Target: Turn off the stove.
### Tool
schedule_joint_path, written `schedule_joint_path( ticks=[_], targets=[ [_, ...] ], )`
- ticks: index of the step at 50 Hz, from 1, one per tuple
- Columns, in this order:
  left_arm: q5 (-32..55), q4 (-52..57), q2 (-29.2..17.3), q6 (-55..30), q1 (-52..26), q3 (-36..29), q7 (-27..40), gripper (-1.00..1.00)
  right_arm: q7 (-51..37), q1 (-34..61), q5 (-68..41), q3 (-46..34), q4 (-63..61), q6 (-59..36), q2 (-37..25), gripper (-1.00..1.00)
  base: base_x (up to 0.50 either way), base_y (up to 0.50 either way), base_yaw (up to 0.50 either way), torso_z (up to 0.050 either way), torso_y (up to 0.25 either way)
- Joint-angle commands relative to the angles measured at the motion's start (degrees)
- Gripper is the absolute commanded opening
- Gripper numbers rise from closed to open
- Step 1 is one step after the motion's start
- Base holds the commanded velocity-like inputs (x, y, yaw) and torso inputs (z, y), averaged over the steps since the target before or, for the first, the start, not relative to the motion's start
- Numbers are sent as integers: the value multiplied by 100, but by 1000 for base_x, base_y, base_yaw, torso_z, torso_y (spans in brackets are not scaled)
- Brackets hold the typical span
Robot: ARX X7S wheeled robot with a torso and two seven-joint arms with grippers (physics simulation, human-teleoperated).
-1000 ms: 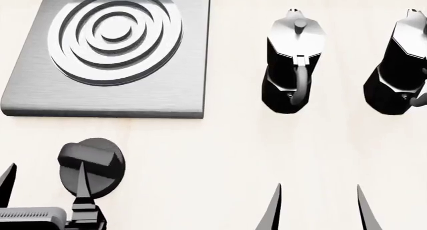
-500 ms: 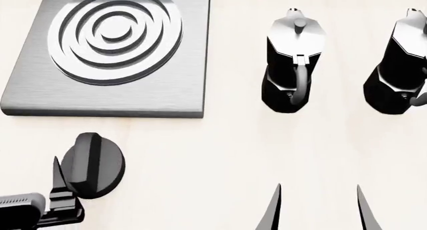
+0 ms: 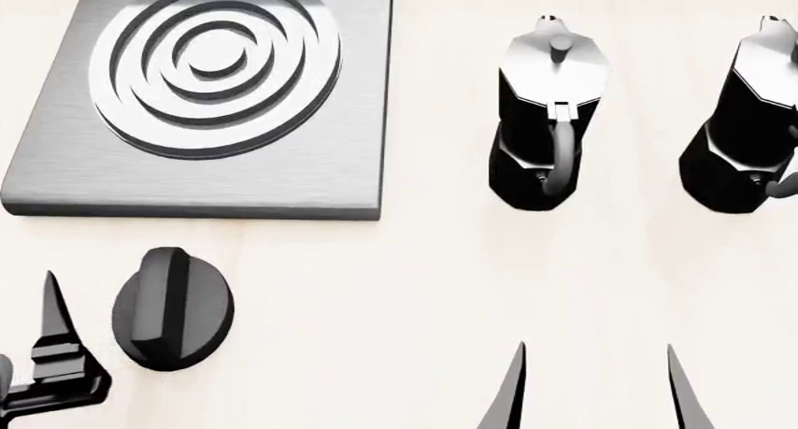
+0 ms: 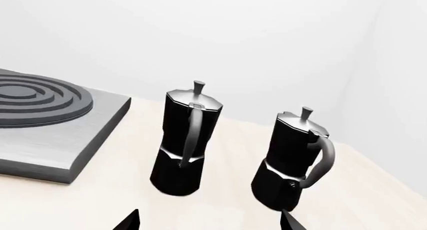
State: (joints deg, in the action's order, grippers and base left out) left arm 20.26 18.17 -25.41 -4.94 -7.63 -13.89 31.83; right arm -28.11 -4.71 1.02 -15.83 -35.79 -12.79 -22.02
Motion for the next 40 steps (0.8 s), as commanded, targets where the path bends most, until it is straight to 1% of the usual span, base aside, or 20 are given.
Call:
schedule_joint_path(
  ticks=[1, 6, 9, 10, 15, 17, 25, 40],
  targets=[
    [113, 446, -122, 75, 222, 162, -371, 100, 86, 41, 142, 101, 170, 215, 75, 100, 0, 0, 0, 0, 0],
    [116, 250, -89, 265, 191, 169, -474, 100, 122, 196, 180, -16, 546, 545, 96, 100, 0, 0, 0, 0, 0],
    [106, 7, 22, 683, 165, 218, -600, 100, 185, 290, 97, -99, 941, 944, 132, 100, 0, 0, 0, 0, 0],
    [-19, -126, 73, 855, 143, 222, -594, 100, 162, 334, 168, -138, 1039, 967, 155, 100, 0, 0, 0, 0, 0],
    [-39, -470, 165, 1056, 26, 222, -673, 100, 197, 453, 147, -197, 1318, 1152, 180, 100, 0, 0, 0, 0, 0],
    [-177, -547, 184, 1196, 11, 204, -674, 100, 196, 466, 130, -175, 1327, 1142, 166, 100, 0, 0, 0, 0, 0],
    [-175, -327, 97, 1240, 52, 173, -743, 100, 188, 473, 127, -138, 1164, 1044, 119, 100, 0, 0, 0, 0, 0],
    [23, 187, -100, 1069, 145, 197, -776, 100, 261, 575, 90, -113, 693, 683, 44, 100, 0, 0, 0, 0, 0]
  ],
)
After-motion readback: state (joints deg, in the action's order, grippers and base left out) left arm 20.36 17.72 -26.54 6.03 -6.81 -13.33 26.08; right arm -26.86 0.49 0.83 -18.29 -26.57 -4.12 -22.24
